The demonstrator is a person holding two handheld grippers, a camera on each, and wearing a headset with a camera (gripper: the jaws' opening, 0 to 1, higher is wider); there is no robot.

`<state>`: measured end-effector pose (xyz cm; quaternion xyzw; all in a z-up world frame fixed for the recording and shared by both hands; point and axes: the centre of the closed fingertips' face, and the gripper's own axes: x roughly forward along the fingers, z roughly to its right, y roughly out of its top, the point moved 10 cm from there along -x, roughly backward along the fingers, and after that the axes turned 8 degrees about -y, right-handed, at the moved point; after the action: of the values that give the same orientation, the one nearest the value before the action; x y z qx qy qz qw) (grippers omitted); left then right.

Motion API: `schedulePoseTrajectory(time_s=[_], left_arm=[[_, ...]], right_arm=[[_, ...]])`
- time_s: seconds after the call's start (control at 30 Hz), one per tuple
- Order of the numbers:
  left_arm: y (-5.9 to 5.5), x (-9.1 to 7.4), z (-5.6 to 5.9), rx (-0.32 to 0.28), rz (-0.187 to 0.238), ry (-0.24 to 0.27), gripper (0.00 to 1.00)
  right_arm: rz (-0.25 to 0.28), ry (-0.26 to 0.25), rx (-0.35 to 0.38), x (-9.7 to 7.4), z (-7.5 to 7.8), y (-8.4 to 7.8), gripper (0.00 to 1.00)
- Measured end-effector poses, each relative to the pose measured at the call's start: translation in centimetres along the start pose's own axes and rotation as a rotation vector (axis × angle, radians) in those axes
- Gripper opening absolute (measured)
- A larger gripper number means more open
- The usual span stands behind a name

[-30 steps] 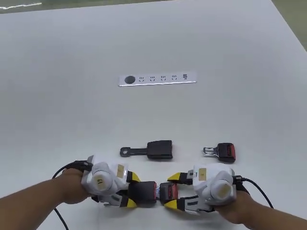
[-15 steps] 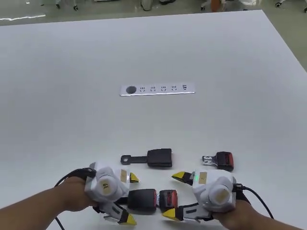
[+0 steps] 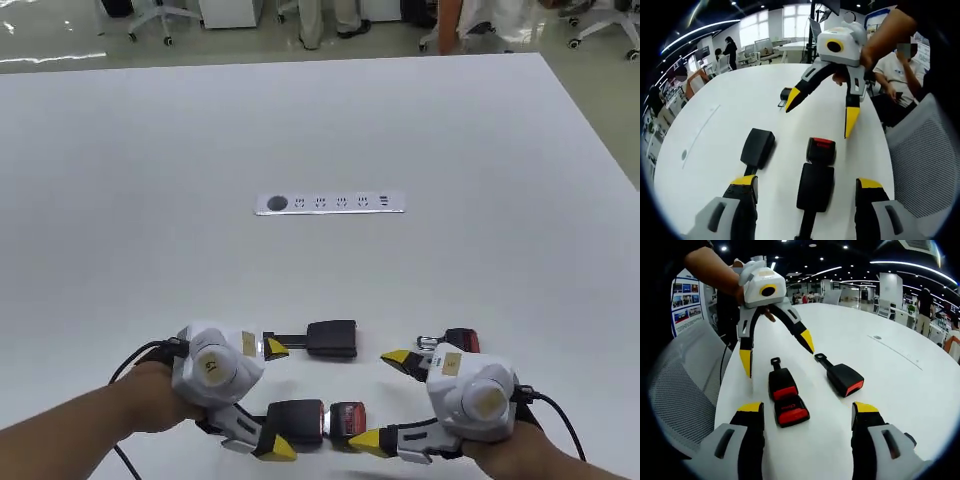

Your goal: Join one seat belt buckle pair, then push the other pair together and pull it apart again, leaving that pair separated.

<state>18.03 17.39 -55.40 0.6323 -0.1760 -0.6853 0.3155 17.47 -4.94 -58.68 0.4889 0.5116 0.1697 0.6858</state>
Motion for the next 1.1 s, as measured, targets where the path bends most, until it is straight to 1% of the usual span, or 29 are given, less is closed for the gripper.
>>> schedulePoseTrajectory(time_s=[0.07,0.1,0.13,0.17,0.2,0.23,0.33,0.4,0.43,0.47,0.5,0.6,0.7,0.8,0.83,0.87,0.93,1.0,1.03,1.07,1.1], left_arm=[[0.1,0.0,-0.2,-0.004,0.013,0.009,0.84],[0.5,-0.3,-0.1,-0.006,0.018,0.012,0.84],[0.9,-0.5,-0.1,-0.009,0.024,0.018,0.84],[0.8,-0.4,-0.2,-0.010,0.031,0.019,0.84],[1.0,-0.4,-0.3,-0.019,0.046,0.018,0.85],[1.5,-0.6,-0.3,-0.026,0.057,0.019,0.85],[2.0,-0.6,-0.7,-0.024,0.080,0.030,0.85],[2.5,-0.7,-1.0,-0.023,0.095,0.032,0.85],[2.5,-0.7,-1.5,-0.022,0.103,0.034,0.85],[2.6,-0.8,-1.7,-0.022,0.107,0.036,0.85],[3.1,-0.8,-1.9,-0.023,0.114,0.035,0.85],[3.8,-1.0,-2.6,-0.027,0.132,0.036,0.85],[4.2,-1.0,-3.4,-0.032,0.147,0.040,0.85],[4.7,-1.0,-4.4,-0.035,0.160,0.045,0.85],[4.5,-1.2,-5.2,-0.036,0.164,0.045,0.85],[4.6,-1.2,-5.6,-0.037,0.166,0.043,0.85],[4.6,-1.0,-6.2,-0.034,0.168,0.035,0.84],[4.5,-0.8,-7.0,-0.038,0.178,0.019,0.81],[4.6,-0.4,-6.9,-0.041,0.175,0.019,0.81],[4.6,-0.2,-7.1,-0.043,0.171,0.019,0.82],[4.4,0.3,-7.6,-0.047,0.168,0.016,0.82]], right_arm=[[0.008,-0.017,0.006,-0.8,0.4,0.4,0.71],[0.008,-0.023,0.008,-1.1,0.6,0.5,0.71],[-0.001,-0.031,0.020,-1.1,1.1,0.3,0.72],[-0.001,-0.034,0.041,-1.3,1.4,0.2,0.73],[0.021,-0.040,0.048,-1.7,1.8,0.4,0.74],[0.035,-0.049,0.043,-1.9,2.1,0.4,0.74],[0.021,-0.063,0.046,-2.8,2.8,0.5,0.76],[0.028,-0.074,0.044,-3.4,3.1,0.7,0.76],[0.022,-0.083,0.046,-3.6,3.5,0.8,0.76],[0.016,-0.088,0.049,-3.7,4.1,0.8,0.76],[0.017,-0.089,0.050,-3.9,4.4,0.8,0.76],[0.018,-0.104,0.054,-4.4,5.3,0.9,0.77],[0.016,-0.116,0.057,-4.9,6.4,0.7,0.77],[0.015,-0.117,0.061,-5.2,7.1,0.7,0.77],[0.015,-0.117,0.059,-5.2,7.5,0.6,0.77],[0.012,-0.114,0.064,-5.3,7.7,0.6,0.77],[0.006,-0.114,0.073,-5.3,8.3,0.4,0.79],[0.003,-0.111,0.071,-5.4,8.8,0.3,0.79],[0.002,-0.109,0.073,-5.4,9.0,0.2,0.79],[0.000,-0.107,0.078,-5.3,9.6,0.0,0.79],[0.000,-0.105,0.081,-5.3,9.8,-0.1,0.79]])
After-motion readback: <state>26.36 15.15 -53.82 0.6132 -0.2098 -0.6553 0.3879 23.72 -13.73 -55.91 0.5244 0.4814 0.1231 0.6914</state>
